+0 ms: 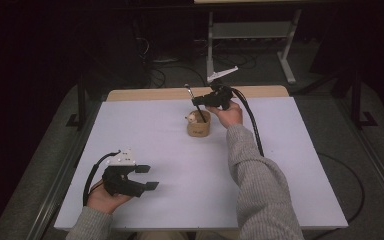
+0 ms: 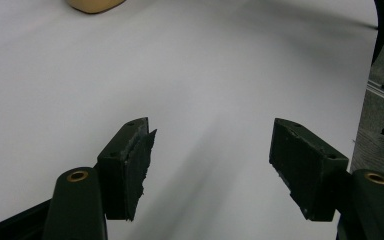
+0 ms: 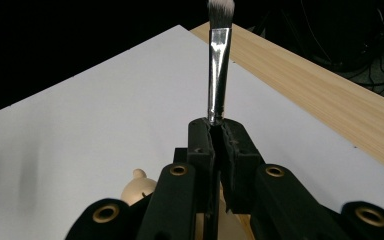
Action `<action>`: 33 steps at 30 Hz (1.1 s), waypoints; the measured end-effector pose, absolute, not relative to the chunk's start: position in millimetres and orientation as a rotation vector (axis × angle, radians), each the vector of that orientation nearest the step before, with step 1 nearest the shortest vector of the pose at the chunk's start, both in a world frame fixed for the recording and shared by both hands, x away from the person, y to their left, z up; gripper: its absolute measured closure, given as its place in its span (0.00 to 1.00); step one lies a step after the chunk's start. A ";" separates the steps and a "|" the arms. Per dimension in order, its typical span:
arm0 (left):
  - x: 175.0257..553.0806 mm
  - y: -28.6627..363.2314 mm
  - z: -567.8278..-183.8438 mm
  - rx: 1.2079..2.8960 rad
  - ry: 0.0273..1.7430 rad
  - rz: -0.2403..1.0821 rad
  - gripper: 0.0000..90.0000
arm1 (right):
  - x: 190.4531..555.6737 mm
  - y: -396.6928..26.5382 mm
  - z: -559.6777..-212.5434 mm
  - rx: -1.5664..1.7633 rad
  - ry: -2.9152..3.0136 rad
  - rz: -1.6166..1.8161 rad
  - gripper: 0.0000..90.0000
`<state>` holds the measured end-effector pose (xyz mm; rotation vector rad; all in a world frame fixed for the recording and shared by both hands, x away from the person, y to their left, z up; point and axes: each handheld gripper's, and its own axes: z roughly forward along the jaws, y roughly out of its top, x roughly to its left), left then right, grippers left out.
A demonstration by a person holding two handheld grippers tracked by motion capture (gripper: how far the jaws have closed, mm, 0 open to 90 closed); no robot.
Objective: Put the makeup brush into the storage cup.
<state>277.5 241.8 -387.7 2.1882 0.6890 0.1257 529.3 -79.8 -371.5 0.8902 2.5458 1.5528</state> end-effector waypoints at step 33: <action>278.8 238.8 -389.5 2.194 0.693 0.123 0.35 | 520.5 -95.2 -379.1 0.946 2.504 1.558 0.82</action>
